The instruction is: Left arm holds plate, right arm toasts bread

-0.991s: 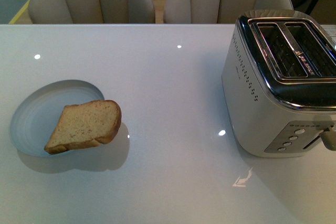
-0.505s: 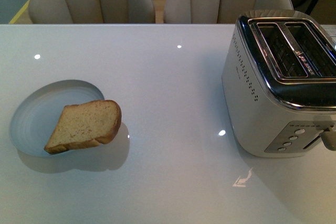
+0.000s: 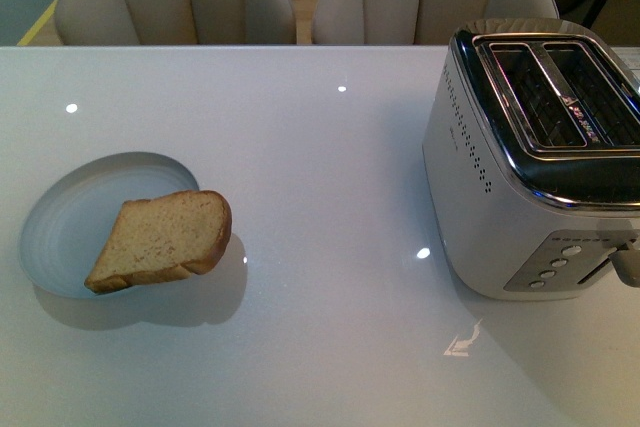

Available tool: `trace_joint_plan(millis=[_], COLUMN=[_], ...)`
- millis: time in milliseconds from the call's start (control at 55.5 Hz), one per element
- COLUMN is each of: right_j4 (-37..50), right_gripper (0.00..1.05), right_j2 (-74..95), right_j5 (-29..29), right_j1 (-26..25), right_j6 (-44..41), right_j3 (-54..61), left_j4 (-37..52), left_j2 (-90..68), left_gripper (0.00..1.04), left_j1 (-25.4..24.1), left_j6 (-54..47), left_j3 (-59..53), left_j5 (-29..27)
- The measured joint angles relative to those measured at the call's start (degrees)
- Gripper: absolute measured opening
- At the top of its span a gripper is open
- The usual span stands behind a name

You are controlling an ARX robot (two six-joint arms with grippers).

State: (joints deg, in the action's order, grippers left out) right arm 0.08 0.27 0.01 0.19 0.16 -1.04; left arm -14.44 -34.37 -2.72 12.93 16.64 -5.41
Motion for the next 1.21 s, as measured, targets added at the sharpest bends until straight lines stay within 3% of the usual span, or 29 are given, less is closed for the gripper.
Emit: trace_joint_plan(millis=[108, 198, 469, 901, 1208], right_j4=[0.0, 0.0, 0.0, 0.0, 0.0], right_gripper=[0.96, 0.96, 0.96, 0.96, 0.96], right_j2=[0.0, 0.0, 0.0, 0.0, 0.0], right_j5=[0.0, 0.0, 0.0, 0.0, 0.0], right_j1=[0.0, 0.0, 0.0, 0.0, 0.0], right_j6=[0.0, 0.0, 0.0, 0.0, 0.0], right_j3=[0.0, 0.0, 0.0, 0.0, 0.0], left_j4=[12.3, 21.4, 35.3, 41.2, 40.4], left_j2=[-15.3, -29.1, -58.1, -84.5, -96.6], left_gripper=[0.97, 0.97, 0.97, 0.97, 0.97], left_j1=[-6.6, -9.9, -12.8, -12.5, -9.1], left_j6=[-0.8, -0.6, 5.1, 12.2, 13.5], left_j3=[1.7, 4.2, 10.7, 18.6, 27.8], left_j5=[7.6, 10.9, 13.8, 10.4, 8.7])
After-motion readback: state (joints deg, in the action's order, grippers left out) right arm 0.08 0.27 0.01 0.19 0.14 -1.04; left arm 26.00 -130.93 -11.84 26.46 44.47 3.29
